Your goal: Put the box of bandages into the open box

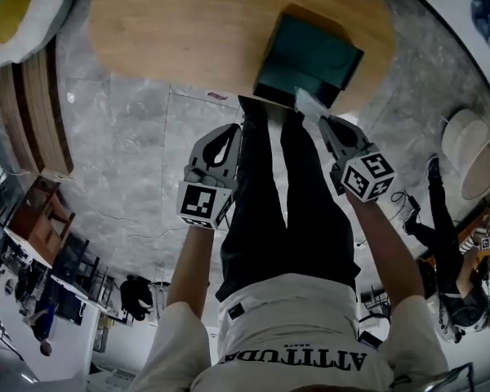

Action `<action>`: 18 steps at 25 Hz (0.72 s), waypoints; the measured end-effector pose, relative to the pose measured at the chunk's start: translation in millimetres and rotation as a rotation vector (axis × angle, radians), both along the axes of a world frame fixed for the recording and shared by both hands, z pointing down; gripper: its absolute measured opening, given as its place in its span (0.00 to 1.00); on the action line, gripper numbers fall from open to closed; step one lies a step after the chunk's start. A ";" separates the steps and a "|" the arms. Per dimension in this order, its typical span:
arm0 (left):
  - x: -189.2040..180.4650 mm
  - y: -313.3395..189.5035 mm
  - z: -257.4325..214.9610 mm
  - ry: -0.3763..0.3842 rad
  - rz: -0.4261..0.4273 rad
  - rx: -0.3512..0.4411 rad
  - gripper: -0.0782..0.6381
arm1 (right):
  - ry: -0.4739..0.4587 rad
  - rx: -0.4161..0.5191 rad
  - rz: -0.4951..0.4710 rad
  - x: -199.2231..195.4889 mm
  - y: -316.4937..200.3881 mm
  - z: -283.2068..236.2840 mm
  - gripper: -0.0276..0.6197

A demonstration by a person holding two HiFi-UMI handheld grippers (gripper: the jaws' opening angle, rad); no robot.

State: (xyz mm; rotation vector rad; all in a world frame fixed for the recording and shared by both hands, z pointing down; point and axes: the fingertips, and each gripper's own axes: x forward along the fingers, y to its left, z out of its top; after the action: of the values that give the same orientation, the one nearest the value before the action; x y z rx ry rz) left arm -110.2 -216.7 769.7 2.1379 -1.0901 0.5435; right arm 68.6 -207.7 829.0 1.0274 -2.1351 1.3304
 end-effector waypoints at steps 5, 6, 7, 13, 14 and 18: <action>-11.0 -7.7 27.6 0.008 0.011 -0.023 0.14 | 0.012 -0.020 0.012 -16.3 -6.6 40.1 0.08; -14.1 -6.9 35.2 0.008 0.011 -0.030 0.14 | 0.014 -0.025 0.016 -19.6 -6.0 49.4 0.08; -17.7 -6.4 44.2 0.007 0.011 -0.035 0.14 | 0.013 -0.030 0.022 -23.4 -5.7 60.2 0.08; -23.5 -10.9 83.5 0.008 -0.006 -0.066 0.14 | 0.006 -0.081 0.024 -37.1 -7.2 108.9 0.08; -22.3 -10.6 86.2 0.009 -0.003 -0.074 0.14 | 0.009 -0.090 0.018 -39.0 -5.9 114.4 0.08; -22.5 -6.7 96.6 0.013 -0.009 -0.113 0.14 | 0.013 -0.120 0.007 -52.9 -2.4 137.3 0.08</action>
State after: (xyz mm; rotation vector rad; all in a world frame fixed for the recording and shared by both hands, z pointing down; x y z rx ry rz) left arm -132.7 -223.4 866.2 2.0354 -1.0374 0.5729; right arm 15.7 -210.0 966.3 0.9931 -2.0170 1.4323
